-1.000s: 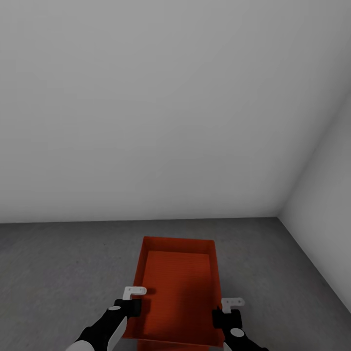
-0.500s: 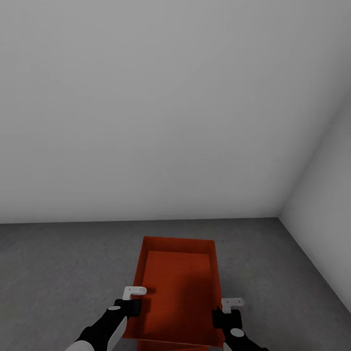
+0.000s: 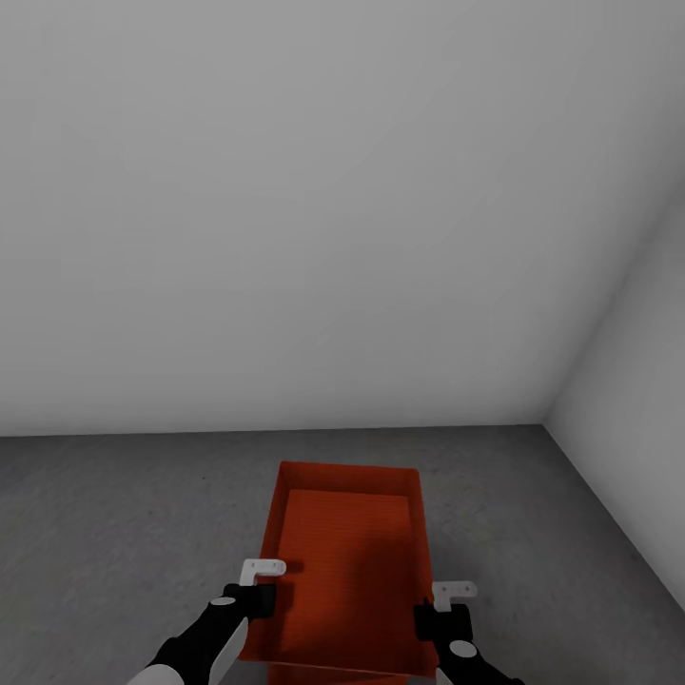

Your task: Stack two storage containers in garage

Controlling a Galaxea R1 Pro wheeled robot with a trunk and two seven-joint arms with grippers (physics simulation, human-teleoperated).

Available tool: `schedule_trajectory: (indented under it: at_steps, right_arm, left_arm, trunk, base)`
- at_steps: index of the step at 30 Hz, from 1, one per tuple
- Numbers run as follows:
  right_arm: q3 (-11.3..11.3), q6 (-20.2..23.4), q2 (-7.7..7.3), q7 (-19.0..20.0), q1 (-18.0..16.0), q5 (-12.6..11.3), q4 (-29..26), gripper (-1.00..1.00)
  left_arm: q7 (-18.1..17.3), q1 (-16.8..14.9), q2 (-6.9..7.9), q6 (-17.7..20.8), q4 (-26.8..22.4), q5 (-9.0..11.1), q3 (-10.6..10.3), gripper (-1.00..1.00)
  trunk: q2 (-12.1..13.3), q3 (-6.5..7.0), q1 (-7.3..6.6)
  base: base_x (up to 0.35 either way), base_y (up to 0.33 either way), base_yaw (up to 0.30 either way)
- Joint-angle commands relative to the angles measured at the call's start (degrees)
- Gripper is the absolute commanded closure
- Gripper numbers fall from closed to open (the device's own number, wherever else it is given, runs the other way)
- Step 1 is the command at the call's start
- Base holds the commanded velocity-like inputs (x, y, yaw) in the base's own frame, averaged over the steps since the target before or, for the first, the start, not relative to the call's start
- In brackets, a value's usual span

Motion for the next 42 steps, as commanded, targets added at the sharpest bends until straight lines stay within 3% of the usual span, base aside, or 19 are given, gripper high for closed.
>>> schedule_trajectory:
  at_steps: [1,18,42]
  right_arm:
    - [0.12,-0.4,0.0,-0.08,-0.07,-0.03,-0.06,1.0]
    - [0.2,-0.27,0.0,-0.08,-0.07,0.05,-0.06,1.0]
    - [0.21,-0.23,-0.06,-0.08,-0.07,0.06,-0.06,1.0]
  left_arm:
    - [0.22,0.01,0.01,0.34,-0.01,0.34,-0.1,1.0]
    - [0.24,0.01,-0.05,0.34,-0.01,0.34,-0.14,1.0]
    - [0.28,0.01,-0.08,0.44,-0.01,0.34,-0.14,1.0]
  trunk:
    - [-0.03,-0.05,0.0]
    - [-0.03,-0.05,0.0]
    - [-0.03,-0.05,0.0]
  base:
    - [0.0,0.0,0.0]
    - [0.0,0.0,0.177]
    - [0.0,0.0,0.007]
